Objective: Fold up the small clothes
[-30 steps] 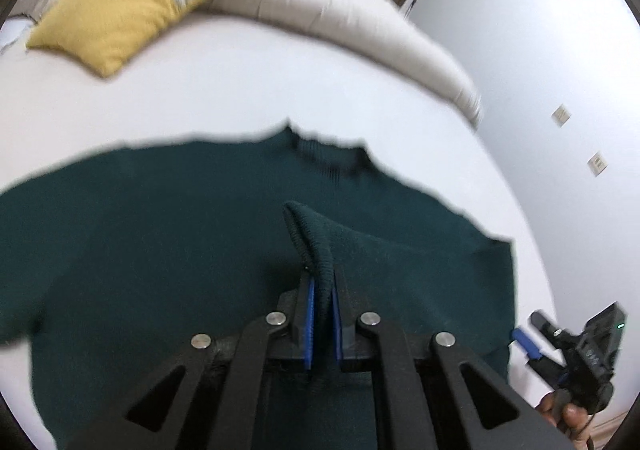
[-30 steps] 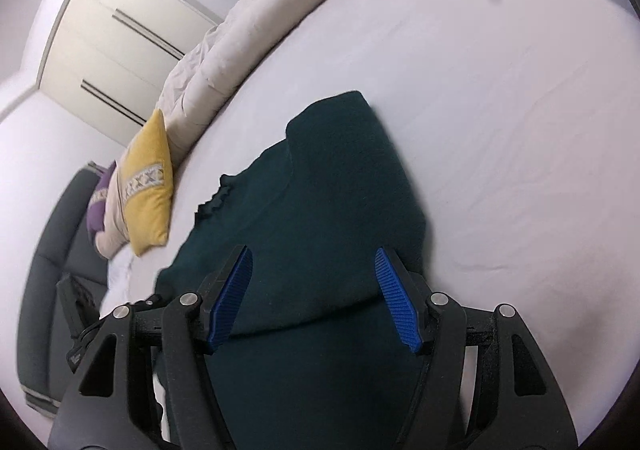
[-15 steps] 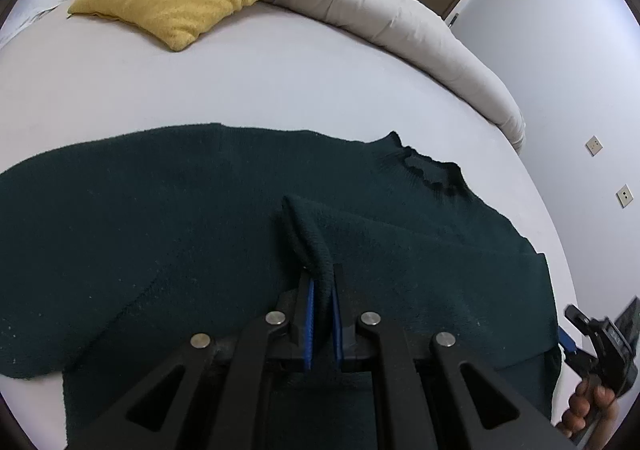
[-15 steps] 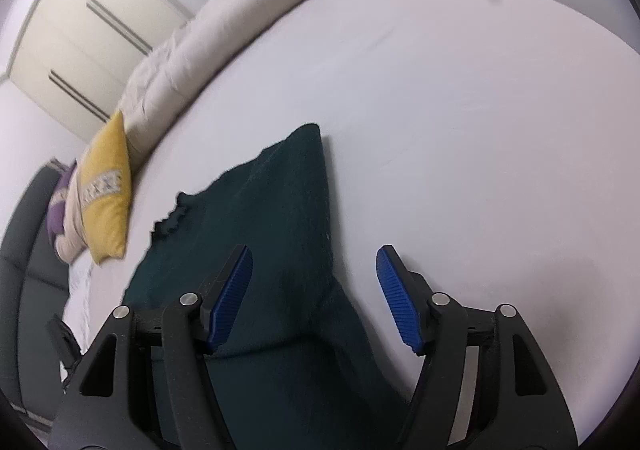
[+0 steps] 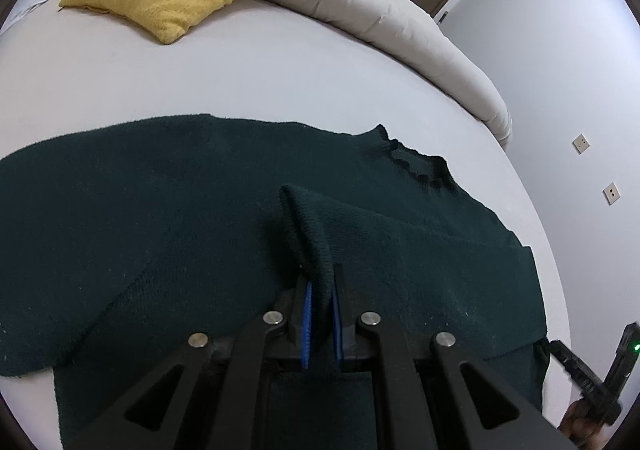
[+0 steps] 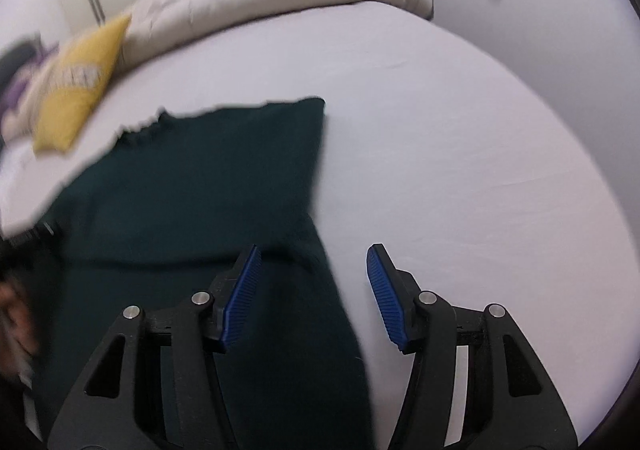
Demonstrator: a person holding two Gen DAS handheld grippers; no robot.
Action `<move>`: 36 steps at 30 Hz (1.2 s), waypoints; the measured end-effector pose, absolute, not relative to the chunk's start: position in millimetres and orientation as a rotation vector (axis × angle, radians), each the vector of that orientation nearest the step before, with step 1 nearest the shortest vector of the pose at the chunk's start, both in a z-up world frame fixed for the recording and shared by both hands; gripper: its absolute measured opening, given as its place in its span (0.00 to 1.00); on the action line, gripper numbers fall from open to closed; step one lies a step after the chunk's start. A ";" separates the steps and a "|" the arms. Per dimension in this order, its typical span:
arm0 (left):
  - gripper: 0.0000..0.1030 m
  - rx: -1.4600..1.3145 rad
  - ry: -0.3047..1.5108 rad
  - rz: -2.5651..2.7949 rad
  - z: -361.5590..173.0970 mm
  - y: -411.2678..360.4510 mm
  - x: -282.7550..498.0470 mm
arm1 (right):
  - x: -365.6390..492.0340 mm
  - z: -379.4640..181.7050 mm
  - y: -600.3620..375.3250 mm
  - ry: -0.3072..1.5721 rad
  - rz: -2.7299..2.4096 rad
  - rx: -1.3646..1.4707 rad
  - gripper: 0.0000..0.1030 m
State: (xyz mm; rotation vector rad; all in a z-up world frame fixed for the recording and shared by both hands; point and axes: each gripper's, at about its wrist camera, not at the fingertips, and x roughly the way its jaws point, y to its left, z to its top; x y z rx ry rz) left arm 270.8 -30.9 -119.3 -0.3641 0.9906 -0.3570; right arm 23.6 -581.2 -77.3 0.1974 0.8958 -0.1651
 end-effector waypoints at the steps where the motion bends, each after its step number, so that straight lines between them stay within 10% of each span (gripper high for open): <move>1: 0.08 -0.361 0.991 -0.356 -119.0 -32.1 270.3 | 27.5 -81.5 -580.2 0.912 -0.172 0.182 0.52; 15: 0.08 -0.386 0.968 -0.396 -114.8 -51.6 265.6 | 39.0 -109.6 -623.3 0.869 -0.199 0.301 0.31; 31: 0.08 -0.403 0.988 -0.434 -128.8 -42.3 271.6 | 46.0 -67.2 -634.9 0.833 -0.042 0.548 0.54; 36: 0.08 -0.406 0.977 -0.436 -123.9 -40.8 268.9 | 80.0 -106.0 -628.2 0.956 -0.036 0.515 0.10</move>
